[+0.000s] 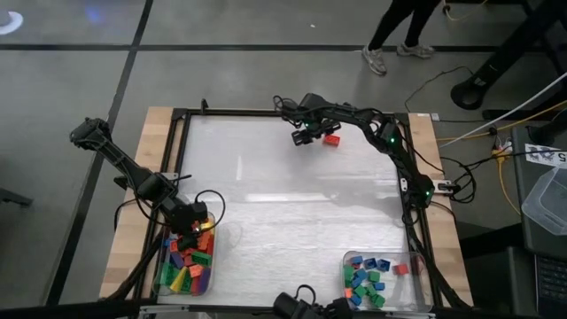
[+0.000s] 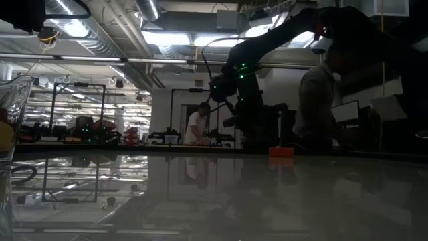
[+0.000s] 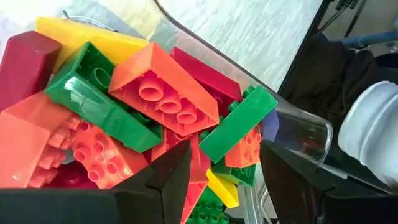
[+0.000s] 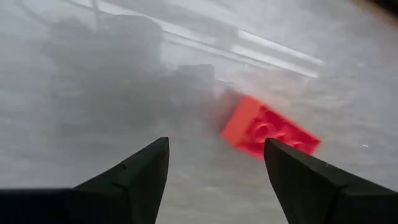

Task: Sort blocks by size
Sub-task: Put the large orange game piece into the left transparent bin

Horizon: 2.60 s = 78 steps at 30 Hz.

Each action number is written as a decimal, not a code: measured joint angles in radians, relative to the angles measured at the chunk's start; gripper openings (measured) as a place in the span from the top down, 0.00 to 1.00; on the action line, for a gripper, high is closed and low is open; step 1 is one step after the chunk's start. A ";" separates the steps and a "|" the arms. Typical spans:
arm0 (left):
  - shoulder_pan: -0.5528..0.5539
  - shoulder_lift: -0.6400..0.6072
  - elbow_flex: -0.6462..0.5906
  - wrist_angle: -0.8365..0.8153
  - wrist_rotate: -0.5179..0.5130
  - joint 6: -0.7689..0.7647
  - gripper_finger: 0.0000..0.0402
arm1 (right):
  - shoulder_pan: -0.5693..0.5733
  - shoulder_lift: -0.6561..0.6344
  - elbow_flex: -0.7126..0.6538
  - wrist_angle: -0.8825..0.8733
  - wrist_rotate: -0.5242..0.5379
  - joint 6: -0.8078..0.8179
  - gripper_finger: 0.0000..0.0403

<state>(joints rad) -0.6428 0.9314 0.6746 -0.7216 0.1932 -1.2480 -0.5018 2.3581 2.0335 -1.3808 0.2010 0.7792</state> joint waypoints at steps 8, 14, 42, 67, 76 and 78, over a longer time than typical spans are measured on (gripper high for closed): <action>0.000 0.000 0.000 0.000 0.000 0.000 0.55 | -0.005 0.000 0.000 -0.015 0.061 0.025 0.35; 0.000 0.000 0.000 0.000 0.000 0.000 0.55 | -0.005 0.009 -0.001 -0.008 0.066 0.031 0.35; 0.000 0.000 0.000 0.000 -0.005 0.044 0.55 | -0.029 0.007 0.000 -0.037 -0.010 -0.018 0.35; 0.000 0.000 0.000 0.000 -0.045 0.044 0.55 | -0.036 0.000 0.021 -0.195 0.304 -0.174 0.35; 0.000 0.000 0.000 0.003 -0.048 0.044 0.55 | -0.018 -0.002 -0.041 -0.190 0.304 -0.183 0.35; 0.000 0.000 0.000 0.005 -0.048 0.044 0.55 | -0.006 -0.002 -0.051 -0.190 0.307 -0.185 0.35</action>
<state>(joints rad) -0.6429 0.9310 0.6746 -0.7166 0.1452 -1.2041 -0.5079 2.3566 1.9823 -1.5712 0.5081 0.5938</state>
